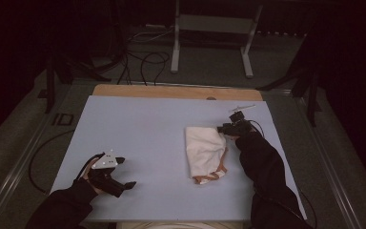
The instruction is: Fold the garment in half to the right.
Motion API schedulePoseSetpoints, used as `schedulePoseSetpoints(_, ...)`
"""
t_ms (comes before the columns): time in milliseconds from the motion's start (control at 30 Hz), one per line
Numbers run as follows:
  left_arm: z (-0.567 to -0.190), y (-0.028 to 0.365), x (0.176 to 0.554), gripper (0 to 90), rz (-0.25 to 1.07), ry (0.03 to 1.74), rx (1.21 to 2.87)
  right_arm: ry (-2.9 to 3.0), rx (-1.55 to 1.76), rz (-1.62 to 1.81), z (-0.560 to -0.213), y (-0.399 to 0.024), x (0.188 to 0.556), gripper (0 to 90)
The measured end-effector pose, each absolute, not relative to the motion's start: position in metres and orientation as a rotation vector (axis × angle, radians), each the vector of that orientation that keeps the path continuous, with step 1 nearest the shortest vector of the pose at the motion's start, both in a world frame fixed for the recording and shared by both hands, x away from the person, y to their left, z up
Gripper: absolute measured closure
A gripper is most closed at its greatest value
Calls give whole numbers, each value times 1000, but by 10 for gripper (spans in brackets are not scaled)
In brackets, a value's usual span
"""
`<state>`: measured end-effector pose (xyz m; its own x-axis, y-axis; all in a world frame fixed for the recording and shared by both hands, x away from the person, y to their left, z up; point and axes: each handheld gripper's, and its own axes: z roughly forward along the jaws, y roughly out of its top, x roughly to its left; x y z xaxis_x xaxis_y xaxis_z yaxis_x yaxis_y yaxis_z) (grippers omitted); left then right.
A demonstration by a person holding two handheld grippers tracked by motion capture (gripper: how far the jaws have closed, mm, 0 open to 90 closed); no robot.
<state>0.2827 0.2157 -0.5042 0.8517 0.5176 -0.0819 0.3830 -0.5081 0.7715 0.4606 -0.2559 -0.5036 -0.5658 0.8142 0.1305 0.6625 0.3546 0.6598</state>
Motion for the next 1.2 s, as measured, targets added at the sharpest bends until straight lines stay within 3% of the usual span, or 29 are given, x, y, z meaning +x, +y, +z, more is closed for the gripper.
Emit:
schedulePoseSetpoints(167, -504, 216, 283, 0, 199, 652, 2165, 2429, 1326, 961, -514, -251, 463, 656)
schedulePoseSetpoints(300, -504, 216, 283, 0, 201, 654, 2162, 2440, 1307, 958, -516, -248, 462, 816)
schedulePoseSetpoints(400, -504, 216, 283, 0, 201, 652, 2163, 2447, 1286, 943, -515, -244, 461, 875)
schedulePoseSetpoints(867, -504, 217, 283, 0, 203, 651, 2154, 2283, 1226, 959, -491, -248, 460, 883)
schedulePoseSetpoints(1200, -504, 217, 283, 0, 207, 647, 2158, 2310, 1267, 920, -507, -248, 464, 881)
